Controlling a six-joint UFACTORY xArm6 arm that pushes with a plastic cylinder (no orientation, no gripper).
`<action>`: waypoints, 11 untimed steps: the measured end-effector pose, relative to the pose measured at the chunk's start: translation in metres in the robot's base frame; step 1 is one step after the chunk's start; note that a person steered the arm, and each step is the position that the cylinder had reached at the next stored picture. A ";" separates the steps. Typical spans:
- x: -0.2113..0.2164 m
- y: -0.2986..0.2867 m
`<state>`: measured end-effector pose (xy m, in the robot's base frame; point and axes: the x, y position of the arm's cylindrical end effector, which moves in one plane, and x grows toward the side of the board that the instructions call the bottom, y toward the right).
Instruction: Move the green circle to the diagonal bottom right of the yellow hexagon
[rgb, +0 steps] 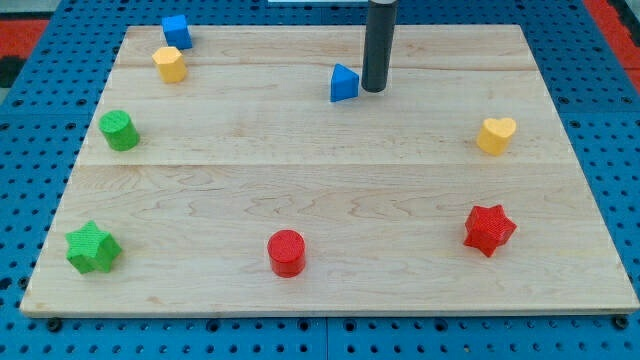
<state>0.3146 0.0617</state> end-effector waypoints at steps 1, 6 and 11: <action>0.000 -0.045; 0.016 -0.276; 0.174 -0.281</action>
